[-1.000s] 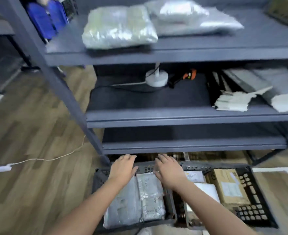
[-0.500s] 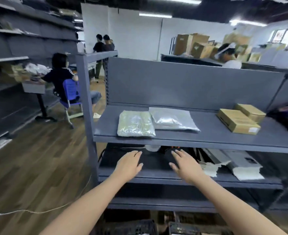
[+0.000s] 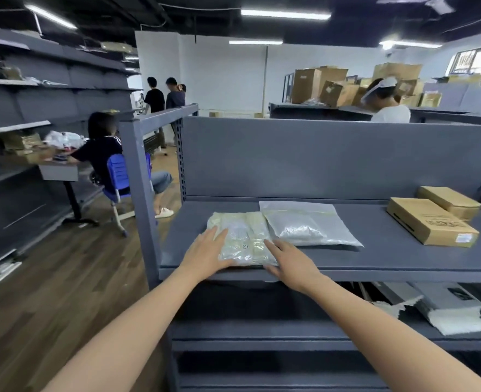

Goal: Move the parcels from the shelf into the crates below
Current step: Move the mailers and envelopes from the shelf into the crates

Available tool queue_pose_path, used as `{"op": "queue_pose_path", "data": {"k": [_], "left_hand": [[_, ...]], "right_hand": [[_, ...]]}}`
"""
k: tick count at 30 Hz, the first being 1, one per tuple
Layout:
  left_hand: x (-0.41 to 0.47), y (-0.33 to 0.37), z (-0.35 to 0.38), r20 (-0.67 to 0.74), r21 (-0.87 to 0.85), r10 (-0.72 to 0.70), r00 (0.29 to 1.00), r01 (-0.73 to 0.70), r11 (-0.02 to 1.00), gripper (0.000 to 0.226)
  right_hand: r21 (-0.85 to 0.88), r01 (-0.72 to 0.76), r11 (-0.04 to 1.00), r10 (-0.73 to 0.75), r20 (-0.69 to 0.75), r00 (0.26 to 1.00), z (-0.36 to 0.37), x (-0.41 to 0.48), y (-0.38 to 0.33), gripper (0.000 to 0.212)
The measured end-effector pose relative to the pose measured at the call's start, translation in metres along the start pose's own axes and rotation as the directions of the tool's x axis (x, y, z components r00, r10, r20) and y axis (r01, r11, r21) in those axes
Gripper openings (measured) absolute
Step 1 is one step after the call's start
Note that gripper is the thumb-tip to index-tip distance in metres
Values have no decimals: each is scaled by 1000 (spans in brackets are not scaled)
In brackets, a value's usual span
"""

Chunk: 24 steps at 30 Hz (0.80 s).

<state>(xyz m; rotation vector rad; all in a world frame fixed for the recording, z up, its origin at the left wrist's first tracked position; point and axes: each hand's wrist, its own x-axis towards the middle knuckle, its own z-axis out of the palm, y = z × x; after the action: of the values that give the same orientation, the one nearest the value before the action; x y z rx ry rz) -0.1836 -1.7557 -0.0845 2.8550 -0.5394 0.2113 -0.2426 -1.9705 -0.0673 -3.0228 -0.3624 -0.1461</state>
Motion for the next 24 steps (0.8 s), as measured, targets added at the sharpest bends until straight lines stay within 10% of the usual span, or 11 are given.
{"op": "queue_pose_path", "data": {"k": [17, 24], "left_hand": [[29, -25, 19, 188, 106, 162, 969, -184, 977, 82], [26, -24, -19, -148, -159, 337, 930, -359, 920, 54]], "right_hand": [[-7, 69, 998, -66, 187, 980, 34, 62, 8, 74], [171, 103, 980, -92, -75, 993, 4, 57, 18, 58]]}}
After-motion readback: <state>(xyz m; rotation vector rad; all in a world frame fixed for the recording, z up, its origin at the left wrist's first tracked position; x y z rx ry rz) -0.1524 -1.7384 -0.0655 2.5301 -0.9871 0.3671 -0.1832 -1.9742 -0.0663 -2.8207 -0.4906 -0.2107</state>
